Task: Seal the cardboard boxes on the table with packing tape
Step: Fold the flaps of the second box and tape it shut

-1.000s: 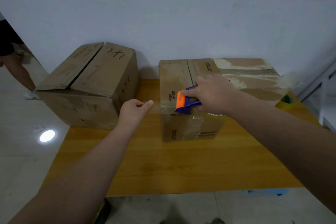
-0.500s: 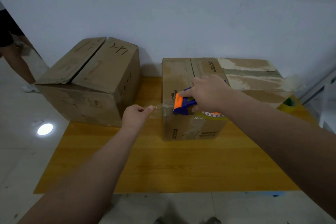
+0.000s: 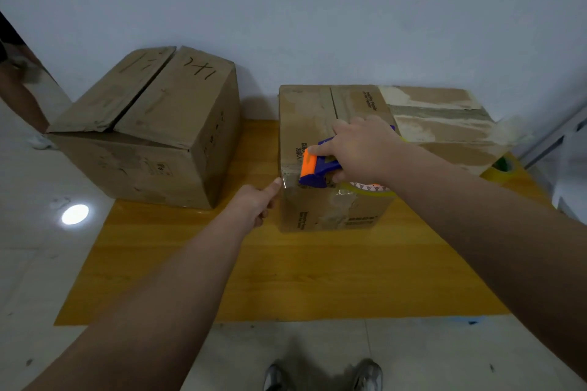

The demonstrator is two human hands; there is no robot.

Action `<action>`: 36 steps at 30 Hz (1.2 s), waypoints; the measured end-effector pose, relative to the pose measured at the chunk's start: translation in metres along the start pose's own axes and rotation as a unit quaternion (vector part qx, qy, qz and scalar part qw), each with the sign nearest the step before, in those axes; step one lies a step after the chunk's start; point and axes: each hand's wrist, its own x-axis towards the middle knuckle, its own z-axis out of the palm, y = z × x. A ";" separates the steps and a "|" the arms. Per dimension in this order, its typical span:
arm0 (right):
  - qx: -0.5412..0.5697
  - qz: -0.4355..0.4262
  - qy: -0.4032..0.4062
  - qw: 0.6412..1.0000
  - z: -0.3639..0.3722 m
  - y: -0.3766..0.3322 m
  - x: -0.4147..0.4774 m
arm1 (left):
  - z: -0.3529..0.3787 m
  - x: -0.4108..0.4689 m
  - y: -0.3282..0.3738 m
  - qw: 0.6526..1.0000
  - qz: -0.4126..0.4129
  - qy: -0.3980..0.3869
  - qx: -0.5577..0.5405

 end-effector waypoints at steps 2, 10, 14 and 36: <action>0.000 -0.001 -0.001 1.000 0.000 0.000 0.000 | -0.002 -0.001 -0.002 1.000 -0.022 -0.006 0.017; 0.005 0.005 -0.005 1.000 -0.003 -0.002 -0.003 | 0.008 -0.013 -0.020 0.968 0.207 0.057 -0.126; 0.005 0.009 0.001 1.000 -0.002 -0.003 -0.006 | 0.030 -0.031 -0.012 0.951 0.189 -0.104 -0.220; -0.001 0.016 0.021 1.000 0.002 -0.006 -0.009 | -0.006 0.011 0.014 0.747 0.510 0.048 0.424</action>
